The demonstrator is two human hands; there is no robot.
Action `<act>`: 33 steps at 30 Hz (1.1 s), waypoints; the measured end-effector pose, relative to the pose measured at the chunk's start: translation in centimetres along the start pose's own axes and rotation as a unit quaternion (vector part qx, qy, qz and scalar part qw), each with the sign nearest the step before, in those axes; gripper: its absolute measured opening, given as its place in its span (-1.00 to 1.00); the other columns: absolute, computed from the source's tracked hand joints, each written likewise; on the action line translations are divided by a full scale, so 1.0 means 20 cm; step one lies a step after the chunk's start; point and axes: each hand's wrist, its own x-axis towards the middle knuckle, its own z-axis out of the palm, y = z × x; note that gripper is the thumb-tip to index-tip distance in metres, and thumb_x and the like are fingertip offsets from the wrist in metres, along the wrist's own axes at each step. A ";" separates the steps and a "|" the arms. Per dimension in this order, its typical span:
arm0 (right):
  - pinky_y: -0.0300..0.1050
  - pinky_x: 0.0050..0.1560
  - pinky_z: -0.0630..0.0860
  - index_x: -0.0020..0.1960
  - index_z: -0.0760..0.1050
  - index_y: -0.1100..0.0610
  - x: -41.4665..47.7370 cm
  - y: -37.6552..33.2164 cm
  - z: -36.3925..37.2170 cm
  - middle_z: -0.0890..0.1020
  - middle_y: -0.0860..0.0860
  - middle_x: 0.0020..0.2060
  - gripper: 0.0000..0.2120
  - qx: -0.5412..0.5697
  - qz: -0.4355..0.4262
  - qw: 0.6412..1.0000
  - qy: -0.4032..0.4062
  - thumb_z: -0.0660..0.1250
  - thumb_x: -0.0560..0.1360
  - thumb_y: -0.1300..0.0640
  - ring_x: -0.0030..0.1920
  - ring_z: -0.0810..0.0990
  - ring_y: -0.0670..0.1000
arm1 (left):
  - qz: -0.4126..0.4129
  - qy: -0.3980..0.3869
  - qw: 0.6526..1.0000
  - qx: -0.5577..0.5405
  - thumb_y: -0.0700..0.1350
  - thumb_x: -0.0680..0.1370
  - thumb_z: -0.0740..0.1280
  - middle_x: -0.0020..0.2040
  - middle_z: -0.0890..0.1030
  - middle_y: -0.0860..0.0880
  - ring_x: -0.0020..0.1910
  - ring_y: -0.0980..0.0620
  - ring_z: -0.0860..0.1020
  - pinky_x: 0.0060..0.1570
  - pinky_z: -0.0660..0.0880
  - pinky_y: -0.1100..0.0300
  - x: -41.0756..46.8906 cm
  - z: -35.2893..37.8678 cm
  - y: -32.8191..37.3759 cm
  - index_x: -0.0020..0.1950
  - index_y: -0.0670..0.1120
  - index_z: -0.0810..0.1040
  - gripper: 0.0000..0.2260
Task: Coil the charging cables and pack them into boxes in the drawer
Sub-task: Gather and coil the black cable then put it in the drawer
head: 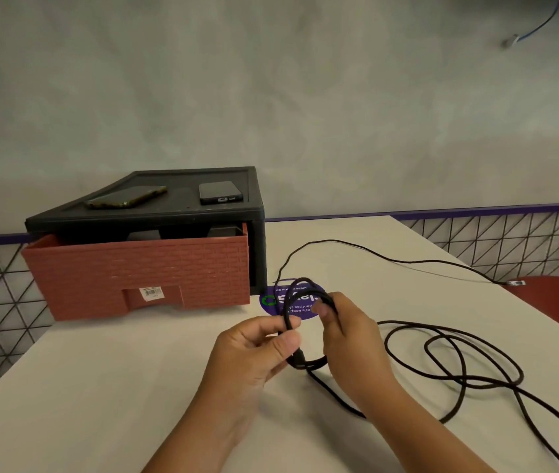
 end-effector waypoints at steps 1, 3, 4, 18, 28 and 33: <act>-0.32 -0.40 0.30 -0.19 0.37 -0.12 0.00 0.00 0.01 0.43 -0.12 -0.51 -0.79 0.014 0.004 1.000 -0.008 0.13 0.61 0.07 -0.46 0.37 -0.12 | 0.008 0.016 1.000 -0.009 -0.16 0.17 0.42 -0.36 0.61 0.01 -0.40 0.14 0.51 -0.28 0.52 0.31 0.00 0.01 0.00 -0.31 -0.04 0.70 -0.86; -0.21 -0.37 0.31 -0.19 0.41 -0.07 -0.01 0.01 0.02 0.43 -0.14 -0.56 -0.79 0.039 0.013 0.999 -0.027 0.14 0.60 0.06 -0.47 0.33 -0.10 | 0.025 0.034 0.999 -0.014 -0.17 0.19 0.41 -0.36 0.61 0.02 -0.41 0.15 0.49 -0.26 0.48 0.26 0.00 0.02 0.00 -0.31 -0.05 0.70 -0.87; -0.16 -0.37 0.31 -0.17 0.43 -0.03 -0.01 0.01 0.03 0.43 -0.12 -0.57 -0.80 0.048 0.016 0.998 -0.035 0.14 0.60 0.06 -0.47 0.33 -0.07 | 0.036 0.041 0.998 -0.010 -0.19 0.23 0.41 -0.35 0.62 0.02 -0.41 0.16 0.49 -0.25 0.46 0.24 -0.01 0.02 0.00 -0.31 -0.05 0.70 -0.89; -0.15 -0.41 0.33 -0.11 0.46 0.06 -0.03 -0.04 0.02 0.43 -0.07 -0.55 -0.82 0.074 0.001 0.994 -0.077 0.15 0.60 0.07 -0.52 0.33 -0.12 | 0.182 0.138 0.969 0.097 -0.38 0.41 0.40 -0.40 0.61 0.04 -0.47 0.18 0.47 -0.38 0.42 0.42 0.01 0.03 -0.02 -0.24 -0.12 0.58 -0.83; -0.25 -0.47 0.31 -0.20 0.45 -0.10 0.00 -0.04 -0.03 0.42 -0.12 -0.60 -0.74 0.119 0.024 0.993 0.010 0.14 0.60 0.14 -0.55 0.34 -0.13 | 0.031 0.003 0.990 0.138 -0.30 0.49 0.35 -0.45 0.53 -0.05 -0.51 0.07 0.44 -0.49 0.40 0.30 0.00 0.00 -0.01 -0.01 -0.11 0.46 -0.85; -0.28 -0.54 0.30 -0.20 0.46 -0.04 0.01 -0.03 -0.05 0.42 -0.11 -0.61 -0.76 0.127 0.039 0.991 0.036 0.14 0.60 0.14 -0.60 0.33 -0.15 | 0.031 -0.025 0.977 0.211 -0.13 0.52 0.34 -0.47 0.48 -0.01 -0.55 0.11 0.35 -0.50 0.30 0.34 0.00 0.01 -0.02 -0.20 -0.25 0.56 -0.81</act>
